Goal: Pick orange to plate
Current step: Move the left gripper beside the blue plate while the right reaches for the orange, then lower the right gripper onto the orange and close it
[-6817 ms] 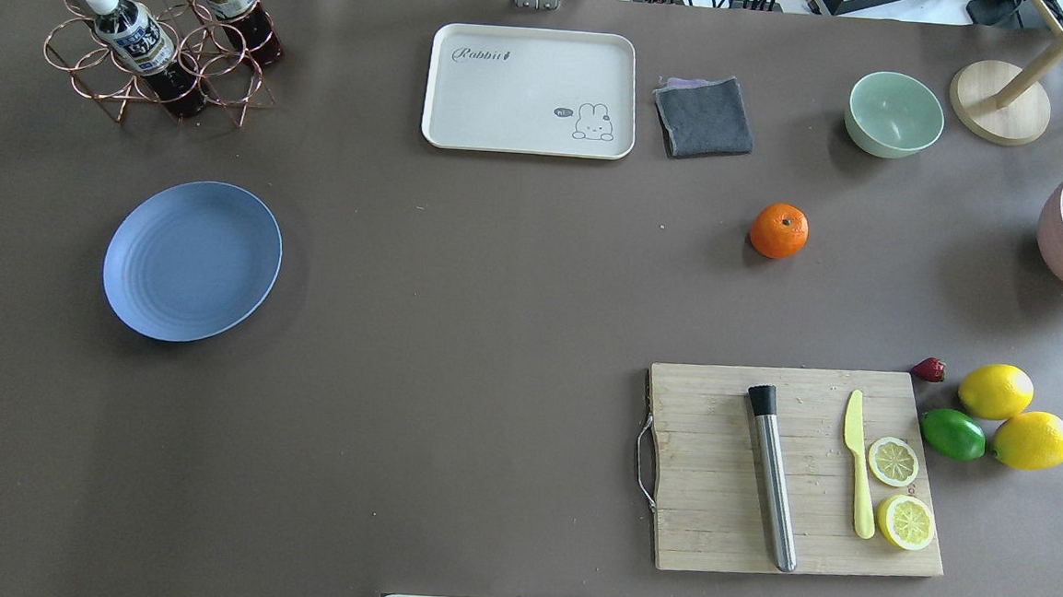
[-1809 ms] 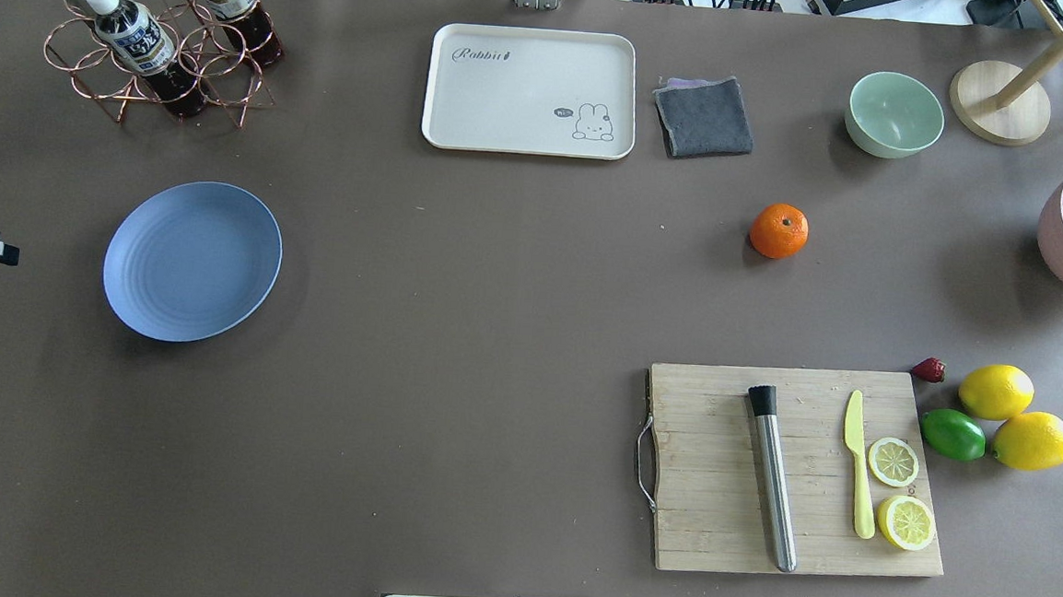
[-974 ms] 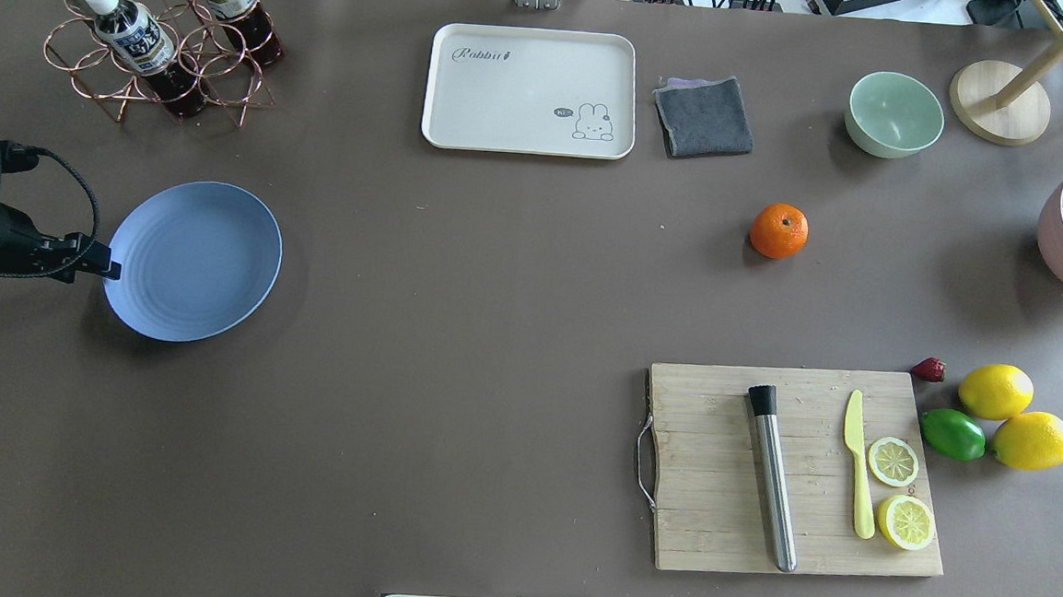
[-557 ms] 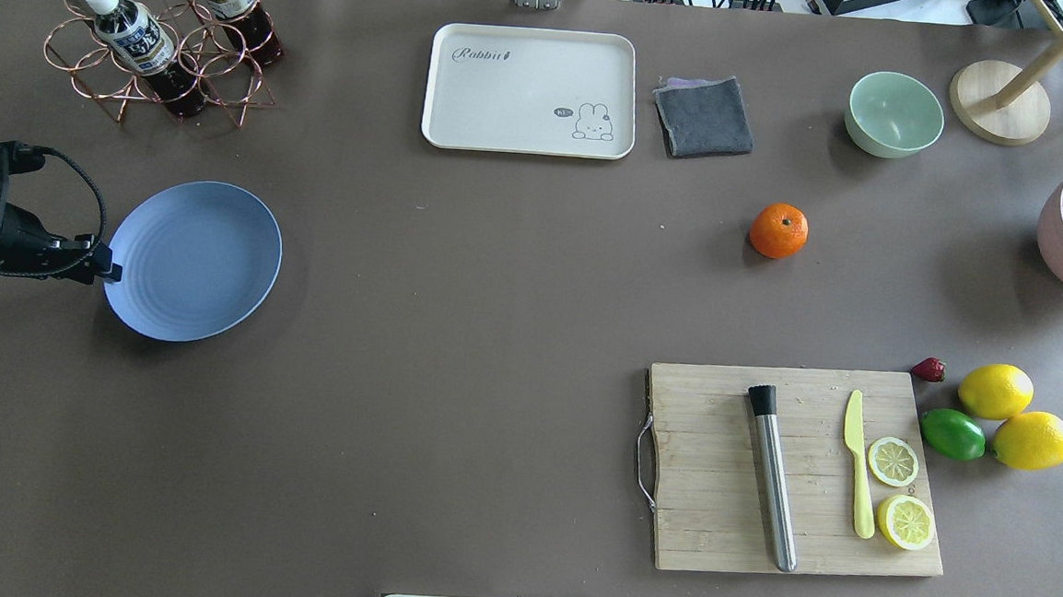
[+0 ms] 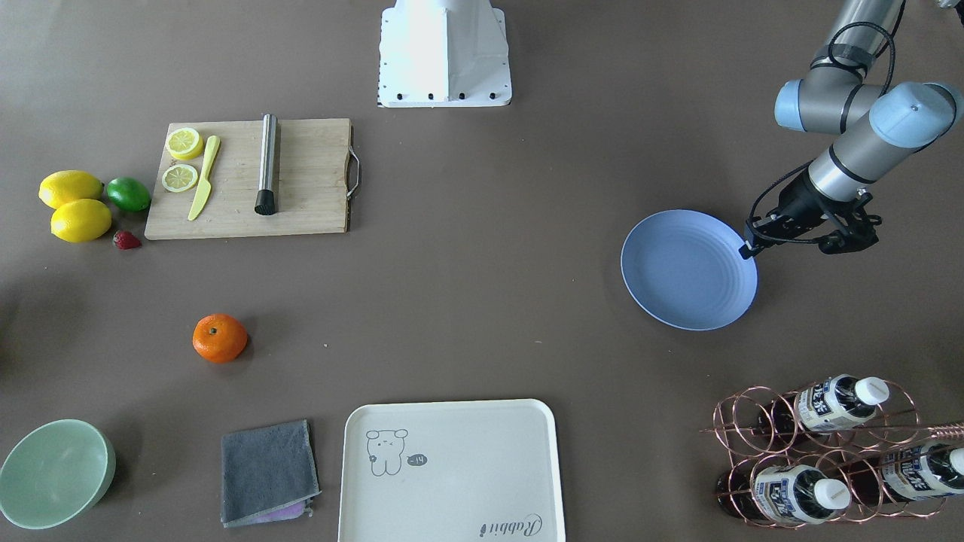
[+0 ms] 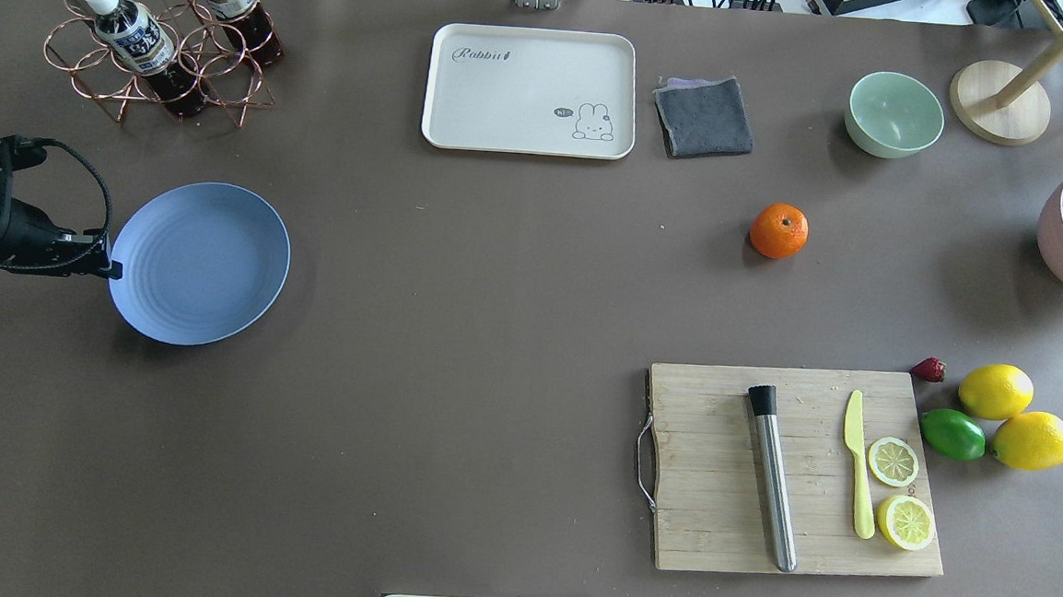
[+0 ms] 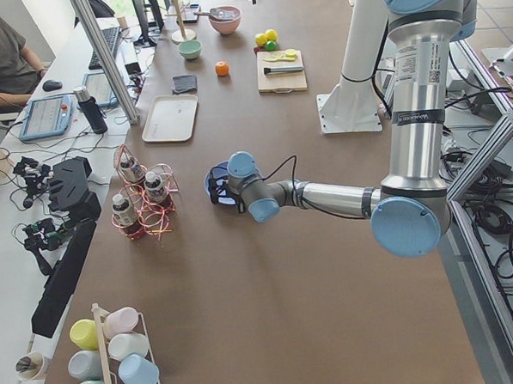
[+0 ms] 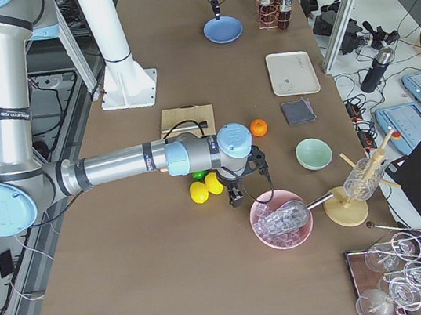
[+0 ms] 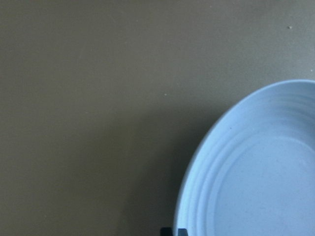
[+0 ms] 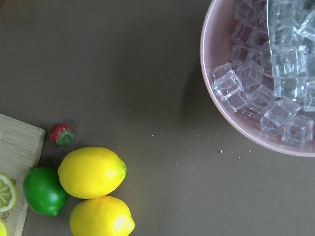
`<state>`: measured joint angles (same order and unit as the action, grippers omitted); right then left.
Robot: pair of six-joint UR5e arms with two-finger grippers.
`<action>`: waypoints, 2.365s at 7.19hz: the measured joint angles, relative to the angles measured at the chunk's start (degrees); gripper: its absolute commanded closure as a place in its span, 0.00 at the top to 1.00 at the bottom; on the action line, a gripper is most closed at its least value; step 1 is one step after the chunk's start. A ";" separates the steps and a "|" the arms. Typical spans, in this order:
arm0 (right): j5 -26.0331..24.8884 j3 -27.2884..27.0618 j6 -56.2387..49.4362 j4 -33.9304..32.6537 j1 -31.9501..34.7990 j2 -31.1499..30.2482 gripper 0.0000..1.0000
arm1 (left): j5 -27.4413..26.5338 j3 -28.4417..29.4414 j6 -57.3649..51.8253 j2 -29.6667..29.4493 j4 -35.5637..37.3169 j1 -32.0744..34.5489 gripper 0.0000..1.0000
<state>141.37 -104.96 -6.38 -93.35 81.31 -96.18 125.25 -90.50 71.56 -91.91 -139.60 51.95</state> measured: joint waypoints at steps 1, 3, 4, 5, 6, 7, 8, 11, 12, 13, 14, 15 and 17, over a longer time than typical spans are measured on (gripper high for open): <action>0.33 -0.30 5.36 0.06 -1.42 3.00 0.99 | 0.02 -1.66 3.21 -0.91 0.35 -0.10 0.00; 0.19 -1.00 19.72 0.12 -7.43 10.79 0.99 | -2.46 -6.51 13.64 -5.96 3.21 -3.62 0.00; -1.22 -1.34 25.75 0.16 -11.11 13.87 0.99 | -6.38 -9.21 17.51 -8.95 7.01 -7.34 0.00; -4.37 -1.36 31.74 0.18 -15.31 17.04 0.99 | -10.54 -11.14 19.87 -12.79 12.82 -11.10 0.00; -7.92 -1.20 37.43 0.25 -19.52 19.90 0.99 | -14.53 -11.89 21.72 -17.11 18.72 -14.93 0.00; -10.41 -0.84 41.32 1.03 -22.68 21.66 0.99 | -18.22 -11.89 23.31 -20.24 22.26 -18.91 0.00; -11.74 0.33 43.63 3.40 -24.66 22.38 0.99 | -20.96 -11.70 24.28 -21.75 23.68 -22.37 0.00; -15.18 5.60 50.25 10.94 -29.13 23.71 0.99 | -23.23 -11.25 24.91 -22.45 24.35 -26.98 0.00; -17.36 6.77 51.95 11.46 -30.86 24.49 0.99 | -23.85 -11.19 24.93 -22.35 24.37 -27.31 0.00; -19.14 8.47 52.49 11.71 -31.86 25.56 0.99 | -24.72 -11.18 24.96 -22.19 24.37 -27.78 0.00; -20.19 10.41 52.50 12.53 -32.34 26.60 0.98 | -25.20 -11.32 25.02 -22.08 24.38 -28.39 0.00; -20.88 12.93 52.43 14.70 -32.62 27.59 0.98 | -25.39 -11.51 25.07 -22.05 24.38 -28.67 0.00; -21.53 18.45 52.29 18.62 -32.80 30.07 0.93 | -25.48 -11.65 25.11 -22.16 24.38 -28.80 0.67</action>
<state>119.84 -86.51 45.91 -74.73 48.51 -66.11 99.77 -102.15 96.67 -114.07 -115.22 23.15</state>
